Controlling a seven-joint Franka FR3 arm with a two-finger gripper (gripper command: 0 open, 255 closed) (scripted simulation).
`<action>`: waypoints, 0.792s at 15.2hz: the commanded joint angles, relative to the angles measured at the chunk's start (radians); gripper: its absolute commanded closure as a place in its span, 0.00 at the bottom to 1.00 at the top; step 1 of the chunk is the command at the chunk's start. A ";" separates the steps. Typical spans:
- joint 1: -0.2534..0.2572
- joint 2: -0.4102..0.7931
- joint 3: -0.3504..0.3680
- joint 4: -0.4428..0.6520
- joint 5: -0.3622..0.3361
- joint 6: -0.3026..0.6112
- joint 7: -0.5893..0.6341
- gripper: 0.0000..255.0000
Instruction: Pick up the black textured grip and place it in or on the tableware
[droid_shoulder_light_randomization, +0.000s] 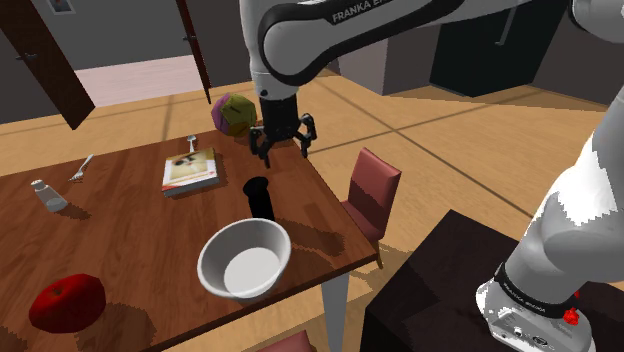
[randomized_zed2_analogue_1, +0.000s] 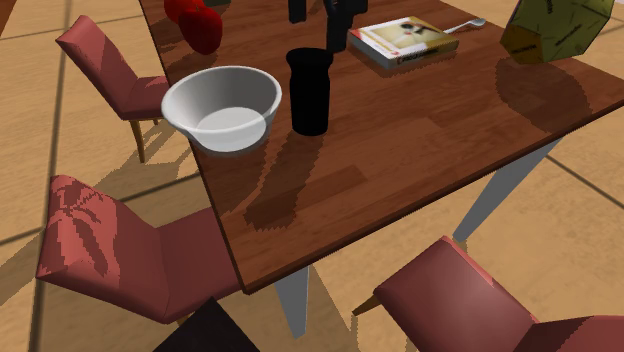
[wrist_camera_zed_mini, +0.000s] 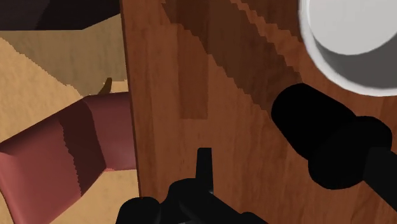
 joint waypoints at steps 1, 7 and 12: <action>0.016 0.082 0.013 0.068 -0.032 0.005 0.064 0.00; 0.086 0.312 0.017 0.308 -0.119 -0.030 0.206 0.00; 0.086 0.324 0.013 0.256 -0.125 0.032 0.211 0.00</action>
